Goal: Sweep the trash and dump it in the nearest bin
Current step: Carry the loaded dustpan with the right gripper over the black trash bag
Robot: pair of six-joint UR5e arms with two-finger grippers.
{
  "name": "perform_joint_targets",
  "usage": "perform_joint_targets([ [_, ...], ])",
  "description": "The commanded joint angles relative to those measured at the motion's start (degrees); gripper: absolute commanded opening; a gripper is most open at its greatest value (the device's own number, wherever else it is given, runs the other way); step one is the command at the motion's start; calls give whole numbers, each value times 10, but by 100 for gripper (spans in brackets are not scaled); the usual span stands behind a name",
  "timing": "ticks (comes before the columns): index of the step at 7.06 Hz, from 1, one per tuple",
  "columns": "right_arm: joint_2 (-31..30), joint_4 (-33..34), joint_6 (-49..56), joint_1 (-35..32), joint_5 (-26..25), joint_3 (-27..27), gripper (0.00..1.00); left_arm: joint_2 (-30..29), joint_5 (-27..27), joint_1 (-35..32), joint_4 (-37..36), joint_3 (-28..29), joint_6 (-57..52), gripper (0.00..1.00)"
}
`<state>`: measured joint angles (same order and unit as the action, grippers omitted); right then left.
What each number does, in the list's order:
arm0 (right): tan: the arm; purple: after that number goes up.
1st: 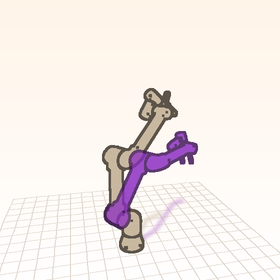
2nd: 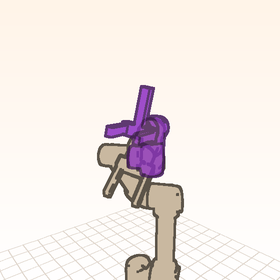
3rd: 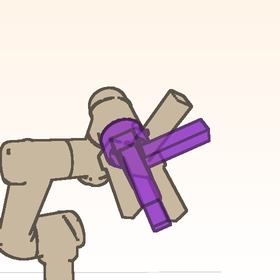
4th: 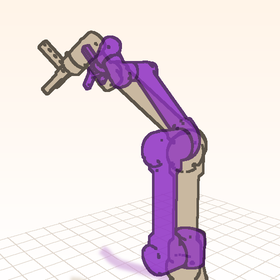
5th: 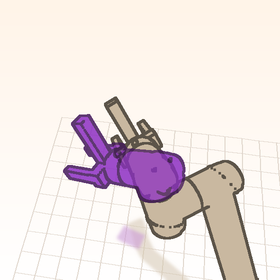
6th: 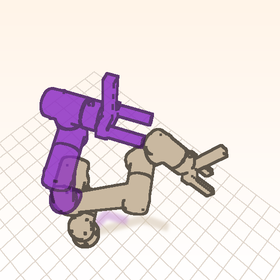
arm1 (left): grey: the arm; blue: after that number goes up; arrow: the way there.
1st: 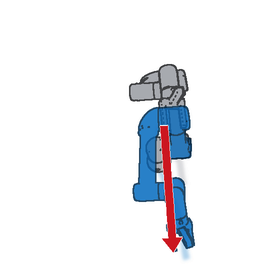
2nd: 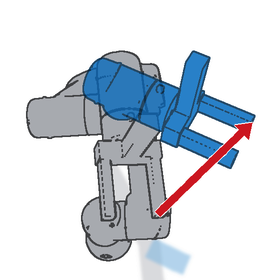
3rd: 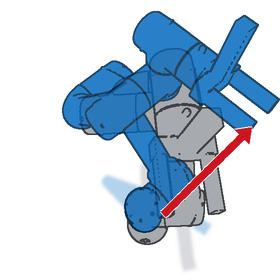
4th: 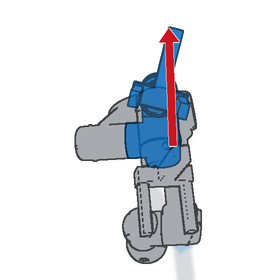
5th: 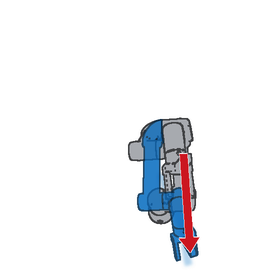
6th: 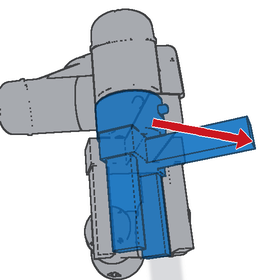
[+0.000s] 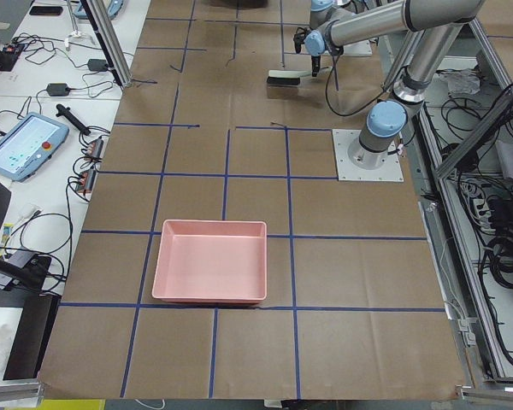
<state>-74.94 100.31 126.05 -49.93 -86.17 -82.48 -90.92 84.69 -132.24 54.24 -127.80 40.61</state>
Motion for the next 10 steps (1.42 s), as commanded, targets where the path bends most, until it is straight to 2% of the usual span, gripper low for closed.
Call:
perform_joint_targets([
  [1, 5, 1, 51, 41, -18, 27, 0, 8, -1, 0, 0, -17, 4, 0],
  [4, 36, 12, 111, 88, -18, 63, 0, 12, -2, 0, 1, -19, 36, 0],
  [7, 106, 5, 157, 131, -19, 148, 0, 11, 1, 1, 2, -20, 25, 0],
  [10, 144, 11, 191, 170, -19, 189, 0, 11, 0, 3, 0, -26, 25, 0],
])
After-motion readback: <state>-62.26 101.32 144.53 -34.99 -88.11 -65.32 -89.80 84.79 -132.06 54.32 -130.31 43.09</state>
